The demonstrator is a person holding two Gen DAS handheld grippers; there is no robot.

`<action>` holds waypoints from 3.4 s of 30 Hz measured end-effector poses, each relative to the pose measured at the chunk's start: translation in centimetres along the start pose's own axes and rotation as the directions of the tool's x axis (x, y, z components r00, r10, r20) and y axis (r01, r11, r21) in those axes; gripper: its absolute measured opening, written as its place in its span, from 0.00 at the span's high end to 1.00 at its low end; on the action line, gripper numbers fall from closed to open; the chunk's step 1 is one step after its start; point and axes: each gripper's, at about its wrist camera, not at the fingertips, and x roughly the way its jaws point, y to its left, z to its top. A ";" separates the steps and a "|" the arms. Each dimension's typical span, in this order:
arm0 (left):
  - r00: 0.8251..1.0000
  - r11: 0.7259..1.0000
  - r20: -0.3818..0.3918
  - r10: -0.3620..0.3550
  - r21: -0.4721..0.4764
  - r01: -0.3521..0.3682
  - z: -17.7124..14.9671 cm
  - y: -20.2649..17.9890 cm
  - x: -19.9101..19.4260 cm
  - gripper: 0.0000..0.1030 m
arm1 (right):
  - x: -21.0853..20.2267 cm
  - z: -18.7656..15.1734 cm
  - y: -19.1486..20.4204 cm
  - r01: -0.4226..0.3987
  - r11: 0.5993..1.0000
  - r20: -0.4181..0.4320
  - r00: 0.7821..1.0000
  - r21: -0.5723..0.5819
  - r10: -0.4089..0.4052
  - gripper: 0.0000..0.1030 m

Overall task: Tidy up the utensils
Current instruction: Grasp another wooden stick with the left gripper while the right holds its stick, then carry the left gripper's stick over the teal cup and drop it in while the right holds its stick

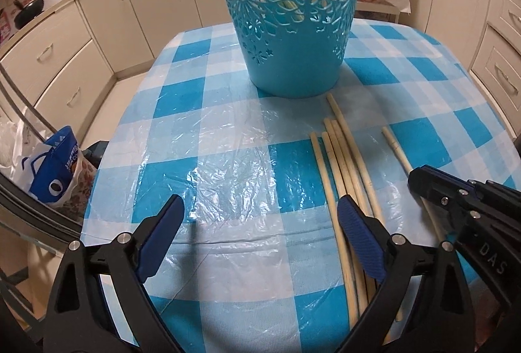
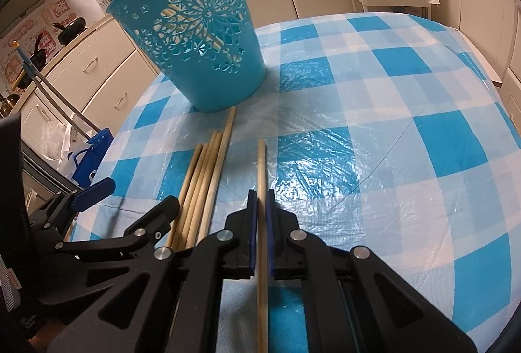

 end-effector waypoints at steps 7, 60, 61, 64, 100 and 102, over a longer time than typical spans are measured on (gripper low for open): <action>1.000 0.999 -0.012 -0.029 0.015 0.029 0.3 0.4 0.4 0.30 | 0.0 0.0 0.0 -0.002 1.000 -0.003 1.000 0.002 0.002 0.94; 0.935 0.974 0.277 -0.223 0.034 0.223 1.7 2.0 -10.2 0.95 | -1.2 0.4 -0.4 0.028 0.999 0.081 0.996 -0.027 -0.026 0.94; 0.932 0.975 0.287 -0.220 0.040 0.218 1.8 2.0 -10.7 0.95 | -1.2 0.4 -0.3 0.028 0.999 0.085 0.996 -0.028 -0.026 0.94; 0.928 0.976 0.306 -0.215 0.048 0.210 1.8 1.8 -11.5 0.95 | -1.3 0.4 -0.3 0.026 0.999 0.092 0.995 -0.030 -0.023 0.94; 0.635 0.902 0.736 -0.235 -0.078 0.424 14.0 6.7 -17.3 0.96 | -2.7 0.3 -1.3 -0.066 0.998 0.173 0.983 0.012 0.063 0.94; 0.620 0.897 0.753 -0.221 -0.093 0.433 15.3 6.7 -16.7 0.96 | -2.5 0.3 -1.3 -0.070 0.997 0.165 0.984 0.011 0.067 0.94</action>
